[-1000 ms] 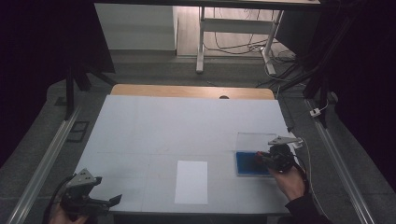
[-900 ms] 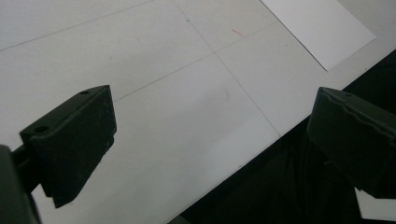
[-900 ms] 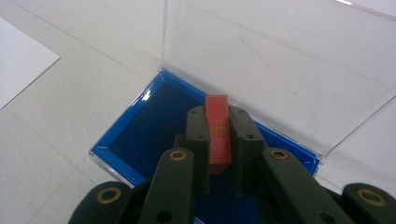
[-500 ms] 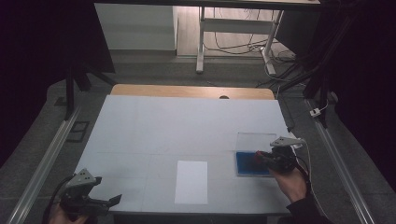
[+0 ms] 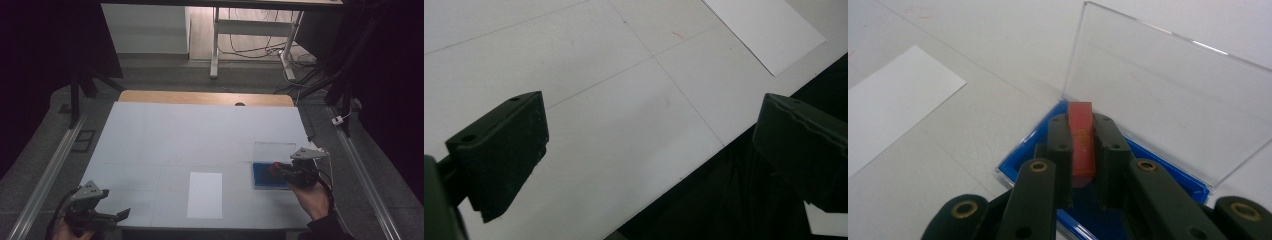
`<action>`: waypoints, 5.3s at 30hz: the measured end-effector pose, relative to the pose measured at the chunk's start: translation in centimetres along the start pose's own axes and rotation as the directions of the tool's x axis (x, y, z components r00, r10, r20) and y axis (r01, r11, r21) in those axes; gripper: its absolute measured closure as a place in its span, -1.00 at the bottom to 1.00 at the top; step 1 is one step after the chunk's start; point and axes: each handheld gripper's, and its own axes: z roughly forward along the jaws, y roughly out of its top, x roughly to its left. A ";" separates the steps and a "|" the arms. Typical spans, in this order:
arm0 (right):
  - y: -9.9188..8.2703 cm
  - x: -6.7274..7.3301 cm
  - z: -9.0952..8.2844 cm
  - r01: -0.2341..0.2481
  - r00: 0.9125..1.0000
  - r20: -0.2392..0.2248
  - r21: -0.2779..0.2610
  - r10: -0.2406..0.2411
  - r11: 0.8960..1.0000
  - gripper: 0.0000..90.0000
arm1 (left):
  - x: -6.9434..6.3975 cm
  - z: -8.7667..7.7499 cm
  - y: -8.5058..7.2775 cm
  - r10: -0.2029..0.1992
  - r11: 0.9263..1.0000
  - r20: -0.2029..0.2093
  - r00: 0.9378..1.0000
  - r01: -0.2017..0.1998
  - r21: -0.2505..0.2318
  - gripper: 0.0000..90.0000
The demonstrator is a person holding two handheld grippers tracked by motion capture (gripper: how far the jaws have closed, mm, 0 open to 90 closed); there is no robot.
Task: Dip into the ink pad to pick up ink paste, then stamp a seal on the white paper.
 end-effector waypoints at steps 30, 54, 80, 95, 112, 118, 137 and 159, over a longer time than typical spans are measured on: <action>1.3 4.0 0.9 0.068 0.984 -0.161 -0.041 -0.074 0.997 0.78 | 0.0 0.0 0.0 -0.001 1.000 -0.001 1.000 0.001 0.001 -0.96; 3.0 7.2 3.4 0.113 0.965 -0.234 -0.033 -0.118 0.993 0.78 | 0.0 0.1 0.0 -0.001 1.000 -0.002 1.000 0.001 0.005 -0.96; 4.2 12.2 7.2 0.255 0.914 -0.327 0.000 -0.241 0.967 0.78 | 0.1 0.1 0.1 0.000 1.000 0.000 1.000 0.000 0.003 -0.96; 4.7 13.6 9.1 0.282 0.896 -0.361 0.014 -0.258 0.959 0.78 | 0.1 0.1 0.1 0.002 1.000 0.000 1.000 -0.002 0.004 -0.96; 4.0 14.7 11.1 0.353 0.881 -0.357 0.062 -0.309 0.934 0.78 | 0.0 0.1 0.0 0.006 1.000 0.002 1.000 -0.006 0.003 -0.96; 3.7 14.7 11.4 0.356 0.881 -0.358 0.075 -0.308 0.931 0.78 | 0.0 0.1 0.0 0.007 1.000 0.001 1.000 -0.007 0.002 -0.96; 3.2 15.6 11.8 0.410 0.875 -0.327 0.108 -0.358 0.905 0.80 | 0.0 0.1 0.0 0.007 1.000 0.004 1.000 -0.007 0.006 -0.96; 3.1 14.8 12.1 0.340 0.889 -0.361 0.106 -0.282 0.935 0.80 | 0.0 0.1 0.1 0.007 1.000 0.004 1.000 -0.007 0.005 -0.96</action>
